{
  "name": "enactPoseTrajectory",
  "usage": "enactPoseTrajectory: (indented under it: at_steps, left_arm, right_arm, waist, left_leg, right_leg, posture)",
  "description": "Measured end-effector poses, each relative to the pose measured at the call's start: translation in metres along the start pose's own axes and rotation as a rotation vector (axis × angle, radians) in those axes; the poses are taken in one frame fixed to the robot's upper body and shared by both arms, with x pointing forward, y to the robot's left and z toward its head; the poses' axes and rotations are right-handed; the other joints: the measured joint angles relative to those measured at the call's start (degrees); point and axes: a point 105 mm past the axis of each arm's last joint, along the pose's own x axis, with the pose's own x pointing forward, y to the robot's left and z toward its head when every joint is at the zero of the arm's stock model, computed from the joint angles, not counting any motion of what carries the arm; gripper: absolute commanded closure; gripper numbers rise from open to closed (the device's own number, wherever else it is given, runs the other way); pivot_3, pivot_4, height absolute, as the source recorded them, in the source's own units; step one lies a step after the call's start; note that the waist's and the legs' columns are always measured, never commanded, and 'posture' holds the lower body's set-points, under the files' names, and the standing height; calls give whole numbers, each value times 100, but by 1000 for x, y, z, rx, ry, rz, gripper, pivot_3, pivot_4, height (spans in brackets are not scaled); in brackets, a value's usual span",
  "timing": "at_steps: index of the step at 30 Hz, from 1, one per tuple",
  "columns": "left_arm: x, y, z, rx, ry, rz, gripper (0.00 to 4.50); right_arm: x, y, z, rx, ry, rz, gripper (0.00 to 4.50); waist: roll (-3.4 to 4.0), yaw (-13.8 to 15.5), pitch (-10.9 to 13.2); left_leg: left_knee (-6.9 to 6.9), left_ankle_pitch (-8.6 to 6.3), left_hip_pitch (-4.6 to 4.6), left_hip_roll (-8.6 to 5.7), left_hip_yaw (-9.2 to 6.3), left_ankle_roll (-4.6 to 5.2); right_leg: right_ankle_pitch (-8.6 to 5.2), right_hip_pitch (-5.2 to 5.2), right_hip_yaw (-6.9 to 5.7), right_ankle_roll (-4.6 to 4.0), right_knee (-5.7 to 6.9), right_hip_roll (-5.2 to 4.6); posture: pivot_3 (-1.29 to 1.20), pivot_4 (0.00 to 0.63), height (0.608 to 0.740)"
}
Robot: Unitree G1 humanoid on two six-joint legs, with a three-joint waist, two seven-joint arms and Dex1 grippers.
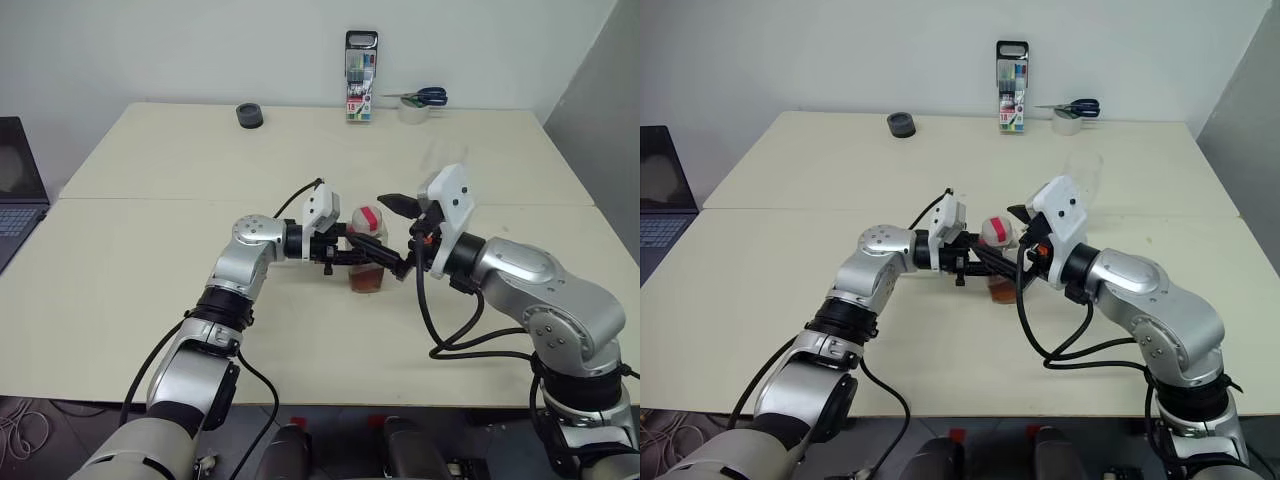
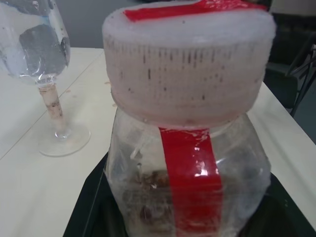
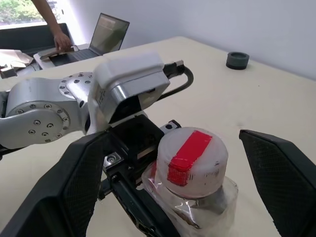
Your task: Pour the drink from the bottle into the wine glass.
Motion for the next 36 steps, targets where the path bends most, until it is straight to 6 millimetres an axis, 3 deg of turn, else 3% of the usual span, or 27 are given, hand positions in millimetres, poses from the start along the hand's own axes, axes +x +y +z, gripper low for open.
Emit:
enactPoseTrajectory:
  at_steps: [7, 10, 16, 21, 28, 34, 35, 36]
  left_arm:
    - [0, -1, 0, 19, 2, -11, 2615]
    - [0, -1, 0, 27, 6, -10, 2615]
    - [0, -1, 0, 40, 17, -8, 2616]
    - [0, -2, -1, 42, 19, -15, 2617]
    - [4, -14, -2, 86, 38, -116, 2624]
    - [7, -15, -1, 108, 47, -137, 2629]
    - [7, -15, -1, 108, 46, -137, 2629]
    - [7, -15, -1, 107, 45, -135, 2629]
  right_arm:
    - [7, -6, -3, 5, 5, -18, 0]
    - [9, -7, -5, 18, 6, -20, 607]
    - [11, -5, -7, 25, 15, 3, 2642]
    - [9, -4, -9, -16, 25, 47, 2632]
    - [-1, -6, -7, -247, 149, 412, 2632]
    - [-2, -14, -5, -246, 174, 528, 2632]
    - [-2, -14, -5, -241, 174, 526, 1908]
    - [-3, -16, -5, -230, 172, 513, 1589]
  waist:
    - [0, -8, 0]
    - [0, -7, 0]
    - [0, -9, 0]
    - [0, -23, 0]
    - [1, -55, 1]
    - [1, -82, 1]
    - [1, -82, 1]
    - [1, -81, 1]
  left_leg:
    - [5, 2, -38, 1, 0, -2]
    - [5, 2, -40, 0, -1, -2]
    - [5, 1, -41, 0, -1, -1]
    - [6, 1, -42, -1, -1, -1]
    - [8, 1, -40, 0, 1, 1]
    - [9, 2, -43, -1, -3, -2]
    - [9, 2, -44, -3, -2, -3]
    - [10, 3, -45, -4, -2, -3]
  right_leg:
    - [0, -42, 0, -1, 9, 1]
    - [1, -43, 0, -1, 8, 0]
    - [1, -44, 0, -1, 7, 0]
    - [1, -44, -1, -1, 7, 0]
    - [0, -41, -3, 0, 4, 3]
    - [1, -43, -4, -1, 5, -2]
    - [1, -43, -4, -1, 5, -6]
    - [1, -44, -4, -1, 5, -8]
  posture:
    - [0, 150, 740]
    - [0, 150, 740]
    - [0, 150, 740]
    - [0, 150, 740]
    - [0, 150, 740]
    - [0, 150, 740]
    - [0, 150, 740]
    - [0, 150, 740]
